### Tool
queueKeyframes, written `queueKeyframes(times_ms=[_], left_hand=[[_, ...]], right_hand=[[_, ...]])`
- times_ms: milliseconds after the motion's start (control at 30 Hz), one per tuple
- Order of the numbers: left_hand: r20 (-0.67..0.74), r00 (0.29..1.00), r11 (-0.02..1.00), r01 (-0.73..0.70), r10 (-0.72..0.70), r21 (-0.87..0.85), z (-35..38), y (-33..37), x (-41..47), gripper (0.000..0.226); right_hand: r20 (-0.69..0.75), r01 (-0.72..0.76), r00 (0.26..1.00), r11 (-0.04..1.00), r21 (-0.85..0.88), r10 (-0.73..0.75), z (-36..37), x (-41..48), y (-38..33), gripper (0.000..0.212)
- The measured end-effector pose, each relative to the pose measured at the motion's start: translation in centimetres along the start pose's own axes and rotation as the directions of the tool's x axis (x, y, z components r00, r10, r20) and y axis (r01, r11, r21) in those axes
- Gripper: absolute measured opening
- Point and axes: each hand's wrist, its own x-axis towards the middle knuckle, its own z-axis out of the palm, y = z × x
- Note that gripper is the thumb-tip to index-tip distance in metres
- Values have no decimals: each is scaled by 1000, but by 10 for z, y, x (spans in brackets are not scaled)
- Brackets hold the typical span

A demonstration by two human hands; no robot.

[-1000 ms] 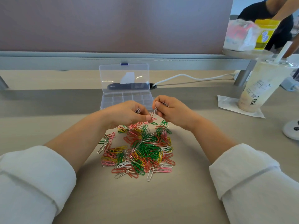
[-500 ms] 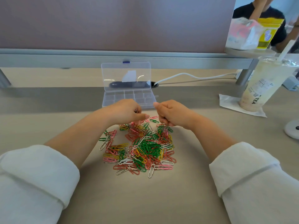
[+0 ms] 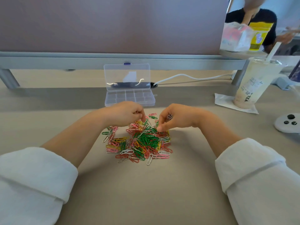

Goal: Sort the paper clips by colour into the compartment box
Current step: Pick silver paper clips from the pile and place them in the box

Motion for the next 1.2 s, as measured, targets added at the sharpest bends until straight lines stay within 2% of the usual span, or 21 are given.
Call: queueKeyframes(times_ms=[100,267,467,567,667,900,1200], left_hand=[[-6,999,999,-37,37,-18,-1,4,-13,11],[50,996,997,-74,73,17,-5,5,-36,9],[83,997,988,-13,0,152,-1,6,-57,11],[40,999,972,12,-21,233,8,9,-64,10],[-18,1000,958,29,-25,284,17,9,-65,14],[-164,986,968,21,21,249,28,0,-69,20],[-175,983,990,-31,56,139,34,-8,-66,16]], right_hand=[[34,-10,999,994,-109,14,4,-11,-2,15],[-38,-9,999,982,-189,2,12,-21,-6,8],[-208,-38,978,981,-188,-2,29,-19,-2,11],[-268,-24,963,989,-144,-15,34,-22,-3,8],[-267,-18,964,991,-133,-18,37,-28,-4,11],[-287,-45,958,991,-124,8,42,-35,-7,10],[-307,-54,952,989,-137,10,45,-30,-4,11]])
